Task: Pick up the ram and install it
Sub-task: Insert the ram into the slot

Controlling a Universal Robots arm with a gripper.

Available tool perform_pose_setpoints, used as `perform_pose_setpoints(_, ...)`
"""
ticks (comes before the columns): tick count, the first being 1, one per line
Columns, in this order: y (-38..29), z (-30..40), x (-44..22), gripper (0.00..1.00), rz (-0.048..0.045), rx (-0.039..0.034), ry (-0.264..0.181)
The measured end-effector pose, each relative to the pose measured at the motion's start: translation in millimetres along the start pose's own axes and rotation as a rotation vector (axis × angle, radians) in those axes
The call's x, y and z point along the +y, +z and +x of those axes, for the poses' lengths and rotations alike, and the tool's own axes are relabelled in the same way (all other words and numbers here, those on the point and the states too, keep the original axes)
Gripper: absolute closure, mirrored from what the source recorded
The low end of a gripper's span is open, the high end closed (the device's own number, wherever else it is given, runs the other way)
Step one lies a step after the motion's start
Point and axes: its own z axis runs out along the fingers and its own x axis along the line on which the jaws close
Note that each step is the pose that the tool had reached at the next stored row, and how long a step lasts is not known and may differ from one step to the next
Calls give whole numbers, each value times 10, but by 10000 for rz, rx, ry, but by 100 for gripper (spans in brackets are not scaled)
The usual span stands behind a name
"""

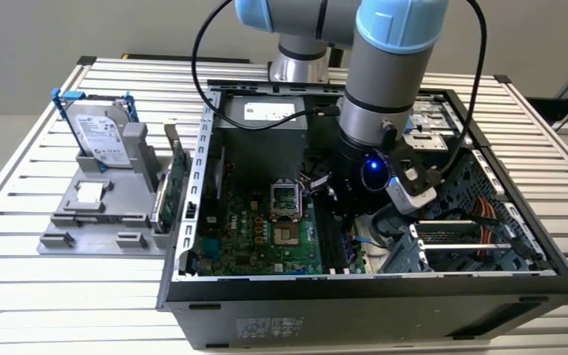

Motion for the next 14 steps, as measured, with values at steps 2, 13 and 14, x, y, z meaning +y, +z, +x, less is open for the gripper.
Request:
perform_pose_setpoints(2,0,2,0,100,0,1,2)
perform_pose_setpoints(13,3,12,12,100,2,8,34)
perform_pose_setpoints(14,5,10,14,100,0,10,56)
